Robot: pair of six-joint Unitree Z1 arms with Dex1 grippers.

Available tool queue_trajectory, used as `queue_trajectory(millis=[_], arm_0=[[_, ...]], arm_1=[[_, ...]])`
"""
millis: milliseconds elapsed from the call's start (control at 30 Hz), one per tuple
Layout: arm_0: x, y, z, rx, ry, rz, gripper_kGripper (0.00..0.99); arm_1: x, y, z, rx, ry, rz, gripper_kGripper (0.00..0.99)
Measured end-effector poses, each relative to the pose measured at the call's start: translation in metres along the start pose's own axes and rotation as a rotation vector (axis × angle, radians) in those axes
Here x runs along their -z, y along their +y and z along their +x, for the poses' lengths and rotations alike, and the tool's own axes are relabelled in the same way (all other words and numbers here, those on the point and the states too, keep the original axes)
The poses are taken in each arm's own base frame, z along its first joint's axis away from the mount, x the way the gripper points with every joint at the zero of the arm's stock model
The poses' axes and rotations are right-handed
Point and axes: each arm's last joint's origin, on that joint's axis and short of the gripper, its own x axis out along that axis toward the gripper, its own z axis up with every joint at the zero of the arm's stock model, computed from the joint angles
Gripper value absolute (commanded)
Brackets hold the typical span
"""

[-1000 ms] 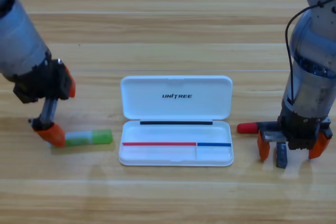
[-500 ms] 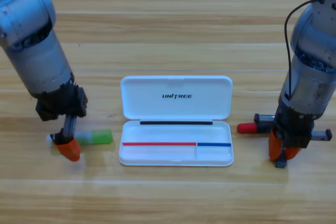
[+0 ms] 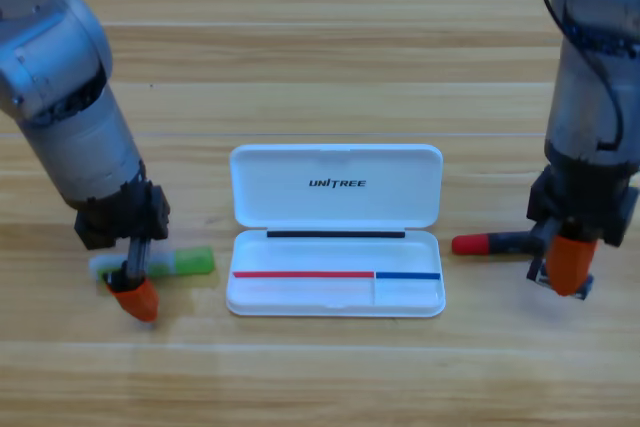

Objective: Clean up eraser and pencils

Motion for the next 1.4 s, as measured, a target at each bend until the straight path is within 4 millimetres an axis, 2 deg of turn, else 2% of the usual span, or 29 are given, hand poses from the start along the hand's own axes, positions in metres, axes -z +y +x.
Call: queue_trajectory(millis=[133, 267, 400, 500, 700, 1067, 1167, 1267, 1300, 1400], arm_0=[[0.000, 0.000, 0.003, -0.002, 0.000, 0.000, 0.930], [0.002, -0.001, 0.007, -0.002, 0.002, 0.002, 0.922], [0.005, -0.002, 0.012, -0.003, 0.005, 0.004, 0.919], [0.008, -0.003, 0.015, -0.003, 0.006, 0.000, 0.916], [0.011, -0.004, 0.017, -0.008, 0.002, 0.002, 0.831], [0.013, -0.006, 0.017, -0.037, -0.024, 0.056, 0.491], [0.012, -0.005, 0.018, -0.051, -0.033, 0.056, 0.370], [0.014, -0.007, 0.017, -0.054, -0.033, 0.056, 0.209], [0.014, -0.007, 0.018, -0.054, -0.032, 0.057, 0.178], [0.014, -0.007, 0.018, -0.056, -0.032, 0.068, 0.167]], arm_1=[[-0.004, 0.015, -0.005, -0.043, -0.023, -0.255, 0.000], [-0.015, 0.022, -0.015, -0.023, -0.073, -0.367, 0.000], [-0.026, 0.023, -0.008, -0.008, -0.070, -0.500, 0.000], [-0.037, 0.023, -0.002, 0.014, -0.072, -0.554, 0.000], [-0.062, 0.023, -0.001, 0.056, -0.099, -0.572, 0.000], [-0.085, 0.028, 0.013, 0.056, -0.094, -0.595, 0.000], [-0.090, 0.029, 0.022, 0.050, -0.081, -0.599, 0.000], [-0.092, 0.030, 0.023, 0.050, -0.082, -0.602, 0.000], [-0.093, 0.030, 0.022, 0.052, -0.085, -0.602, 0.000], [-0.096, 0.031, 0.021, 0.057, -0.096, -0.601, 0.000]])
